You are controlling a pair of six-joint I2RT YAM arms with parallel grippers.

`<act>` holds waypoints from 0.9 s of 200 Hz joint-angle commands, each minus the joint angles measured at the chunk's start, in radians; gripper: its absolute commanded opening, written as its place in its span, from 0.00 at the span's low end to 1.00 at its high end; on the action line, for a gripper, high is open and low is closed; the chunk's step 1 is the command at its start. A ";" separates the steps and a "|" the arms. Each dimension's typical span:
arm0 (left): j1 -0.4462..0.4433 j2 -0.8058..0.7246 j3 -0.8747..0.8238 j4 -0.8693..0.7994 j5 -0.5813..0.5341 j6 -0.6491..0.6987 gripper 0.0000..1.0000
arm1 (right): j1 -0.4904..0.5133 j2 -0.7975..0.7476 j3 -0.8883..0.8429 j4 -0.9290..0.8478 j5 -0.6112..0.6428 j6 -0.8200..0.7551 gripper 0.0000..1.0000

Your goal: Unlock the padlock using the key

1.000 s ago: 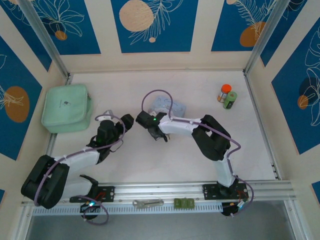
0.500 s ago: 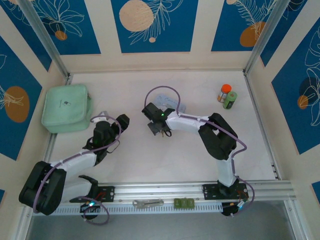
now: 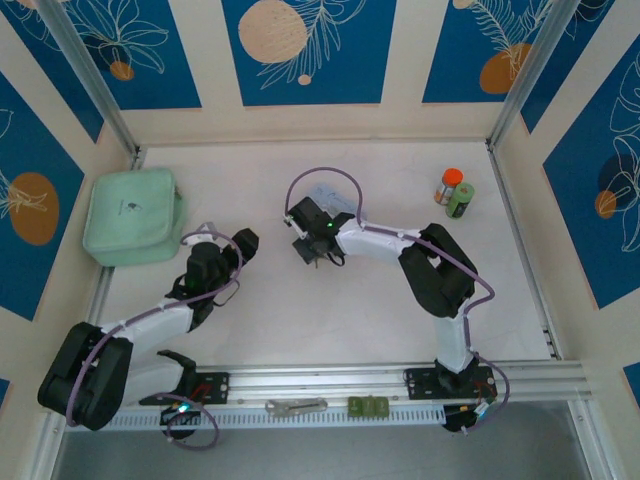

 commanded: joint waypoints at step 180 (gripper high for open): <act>0.010 0.027 0.013 0.023 0.019 -0.025 0.87 | -0.089 -0.126 -0.046 0.123 -0.476 0.030 0.00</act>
